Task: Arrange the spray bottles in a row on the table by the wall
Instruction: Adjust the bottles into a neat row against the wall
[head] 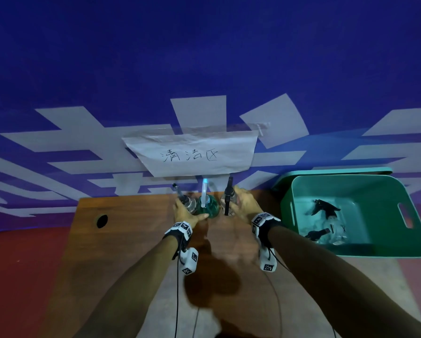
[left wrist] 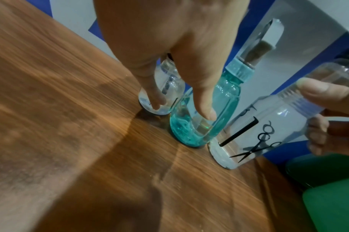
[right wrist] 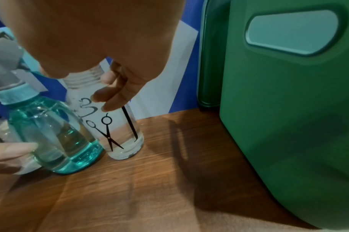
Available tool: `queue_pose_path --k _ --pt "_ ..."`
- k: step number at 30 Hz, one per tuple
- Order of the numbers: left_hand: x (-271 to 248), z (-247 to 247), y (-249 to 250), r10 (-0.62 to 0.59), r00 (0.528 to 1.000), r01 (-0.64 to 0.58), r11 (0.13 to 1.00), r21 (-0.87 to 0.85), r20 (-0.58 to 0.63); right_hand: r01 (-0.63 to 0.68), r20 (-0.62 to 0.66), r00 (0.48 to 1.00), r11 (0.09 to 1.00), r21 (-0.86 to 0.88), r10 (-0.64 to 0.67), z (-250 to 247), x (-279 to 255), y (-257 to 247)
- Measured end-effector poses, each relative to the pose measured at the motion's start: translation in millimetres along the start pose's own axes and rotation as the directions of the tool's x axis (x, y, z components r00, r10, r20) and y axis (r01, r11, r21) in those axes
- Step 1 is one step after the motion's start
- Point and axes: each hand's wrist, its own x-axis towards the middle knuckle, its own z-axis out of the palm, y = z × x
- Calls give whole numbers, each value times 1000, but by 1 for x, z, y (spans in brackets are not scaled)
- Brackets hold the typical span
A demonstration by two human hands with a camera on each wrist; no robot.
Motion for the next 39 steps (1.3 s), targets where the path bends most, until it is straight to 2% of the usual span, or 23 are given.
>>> queue_pose_path --k 10,13,15,19,23,26,31,36,39 --pt "3 -29 0 141 990 -143 986 90 31 94 19 995 995 -24 -93 -6 11 -1" --pt "9 -32 0 129 991 -130 986 104 19 94 11 995 996 8 -95 -6 11 -2" --pt "13 -33 -1 106 994 -109 990 85 34 82 7 997 996 20 -82 -5 9 -1" --pt "11 -40 1 135 989 -143 982 125 68 60 1 998 998 6 -60 -1 7 -1" --pt "12 -43 7 193 980 -197 960 200 38 14 -18 1000 1000 -9 -14 3 10 -1" --pt "11 -42 11 171 985 -172 957 232 25 -39 -15 999 999 -19 38 6 12 -1" --pt "7 -48 16 157 984 -178 918 355 85 -71 10 997 997 25 71 7 14 -4" --pt "-3 -54 26 104 985 -148 918 368 138 -135 42 990 991 7 135 3 15 -8" --pt "-10 -55 24 106 973 -177 914 365 207 -141 83 986 988 -58 146 -6 12 -13"
